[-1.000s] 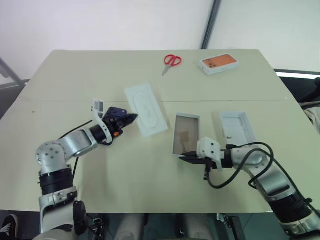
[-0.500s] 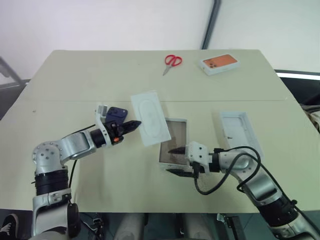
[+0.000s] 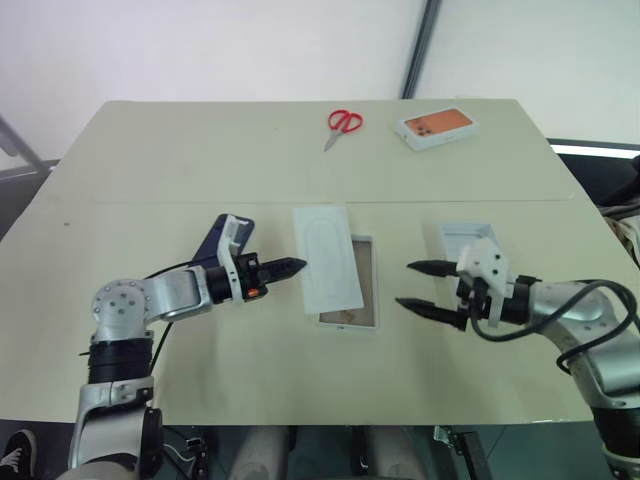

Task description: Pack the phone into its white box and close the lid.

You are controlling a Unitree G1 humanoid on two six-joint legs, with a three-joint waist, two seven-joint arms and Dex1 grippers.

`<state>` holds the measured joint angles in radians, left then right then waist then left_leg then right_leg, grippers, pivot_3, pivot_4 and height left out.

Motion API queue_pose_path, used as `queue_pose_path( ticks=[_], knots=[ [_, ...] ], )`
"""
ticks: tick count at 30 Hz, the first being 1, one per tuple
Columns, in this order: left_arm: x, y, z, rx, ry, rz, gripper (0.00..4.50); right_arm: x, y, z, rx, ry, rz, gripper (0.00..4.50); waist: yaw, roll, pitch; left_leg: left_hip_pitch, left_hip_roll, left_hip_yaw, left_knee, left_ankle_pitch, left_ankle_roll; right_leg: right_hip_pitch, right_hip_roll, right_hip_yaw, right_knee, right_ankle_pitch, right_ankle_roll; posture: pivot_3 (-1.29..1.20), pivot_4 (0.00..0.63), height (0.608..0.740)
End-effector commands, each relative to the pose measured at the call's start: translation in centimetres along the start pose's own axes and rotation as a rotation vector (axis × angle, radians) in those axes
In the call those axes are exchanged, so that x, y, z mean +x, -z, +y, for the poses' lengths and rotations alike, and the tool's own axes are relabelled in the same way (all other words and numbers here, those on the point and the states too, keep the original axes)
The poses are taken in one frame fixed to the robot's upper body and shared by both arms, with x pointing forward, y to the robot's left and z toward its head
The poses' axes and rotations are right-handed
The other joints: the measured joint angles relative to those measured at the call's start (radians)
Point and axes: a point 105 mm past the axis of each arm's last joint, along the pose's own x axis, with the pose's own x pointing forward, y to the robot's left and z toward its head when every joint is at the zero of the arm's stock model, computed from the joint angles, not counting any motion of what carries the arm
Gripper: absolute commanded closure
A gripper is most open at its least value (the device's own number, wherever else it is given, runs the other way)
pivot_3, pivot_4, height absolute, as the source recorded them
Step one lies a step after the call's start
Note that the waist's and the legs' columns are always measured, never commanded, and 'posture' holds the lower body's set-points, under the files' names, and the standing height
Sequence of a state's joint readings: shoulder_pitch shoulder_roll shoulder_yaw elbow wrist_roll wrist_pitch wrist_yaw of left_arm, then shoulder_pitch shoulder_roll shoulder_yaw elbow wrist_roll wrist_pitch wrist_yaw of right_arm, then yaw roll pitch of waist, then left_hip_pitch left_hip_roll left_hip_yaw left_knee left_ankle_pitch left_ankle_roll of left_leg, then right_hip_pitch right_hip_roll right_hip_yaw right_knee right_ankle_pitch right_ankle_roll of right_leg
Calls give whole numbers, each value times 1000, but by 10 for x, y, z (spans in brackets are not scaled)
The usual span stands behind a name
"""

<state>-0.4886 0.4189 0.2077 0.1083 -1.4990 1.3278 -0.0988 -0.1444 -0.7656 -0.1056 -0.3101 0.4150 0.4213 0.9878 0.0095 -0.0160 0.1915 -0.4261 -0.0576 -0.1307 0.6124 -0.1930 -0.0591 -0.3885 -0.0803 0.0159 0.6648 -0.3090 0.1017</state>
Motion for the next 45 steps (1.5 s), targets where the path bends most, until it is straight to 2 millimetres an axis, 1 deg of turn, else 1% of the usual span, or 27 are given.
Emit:
queue_pose_path(
  ticks=[1,5,8,13,18,24,27,31,35,43,45],
  knots=[
    [8,5,1,11,0,45,4500,1,-8,-5,-45,35,-39,1049,1,0,0,0,0,0,0,0,0,0,0,0,0,0,0,0,150,740],
    [15,6,9,21,-31,71,4500,6,-7,0,-51,36,-48,1049,1,0,0,0,0,-1,-1,0,0,-1,1,0,0,0,1,0,150,740],
    [18,7,10,29,-25,92,4500,7,-5,1,-59,38,-47,1049,0,0,0,0,0,0,-1,0,0,-1,1,0,0,0,1,0,150,740],
    [29,10,10,31,-3,123,4500,10,-3,3,-64,37,-50,1049,1,0,0,0,0,0,-1,0,0,0,1,0,0,0,1,0,150,740],
    [35,9,8,51,8,139,4500,13,-3,2,-73,38,-52,1049,0,0,0,0,0,0,-1,0,0,-1,2,0,0,0,1,0,150,740],
    [35,6,9,55,8,144,4500,14,-1,2,-79,42,-52,1049,-2,0,0,0,0,0,-1,0,0,-1,2,0,0,1,1,0,150,740],
    [34,4,11,55,4,133,3535,14,1,2,-82,41,-48,993,-2,0,0,0,0,0,-1,0,0,-1,2,0,0,1,2,0,150,740],
    [32,3,11,69,-1,134,1605,15,2,2,-83,42,-47,993,-1,0,0,0,0,0,0,0,0,1,2,0,1,1,2,0,150,740],
    [31,2,11,86,-8,129,1605,17,2,1,-83,40,-50,993,-1,0,0,1,0,0,1,0,0,1,2,0,1,1,2,0,150,740],
    [26,-19,-5,135,18,82,1605,23,-1,-1,-89,36,-61,993,-1,0,0,0,0,0,0,0,0,0,2,0,1,1,2,0,150,740],
    [26,-21,-14,157,42,84,1605,26,-3,0,-94,29,-68,993,-1,0,0,0,0,-1,0,0,0,0,2,-1,1,1,3,0,150,740]
  ],
)
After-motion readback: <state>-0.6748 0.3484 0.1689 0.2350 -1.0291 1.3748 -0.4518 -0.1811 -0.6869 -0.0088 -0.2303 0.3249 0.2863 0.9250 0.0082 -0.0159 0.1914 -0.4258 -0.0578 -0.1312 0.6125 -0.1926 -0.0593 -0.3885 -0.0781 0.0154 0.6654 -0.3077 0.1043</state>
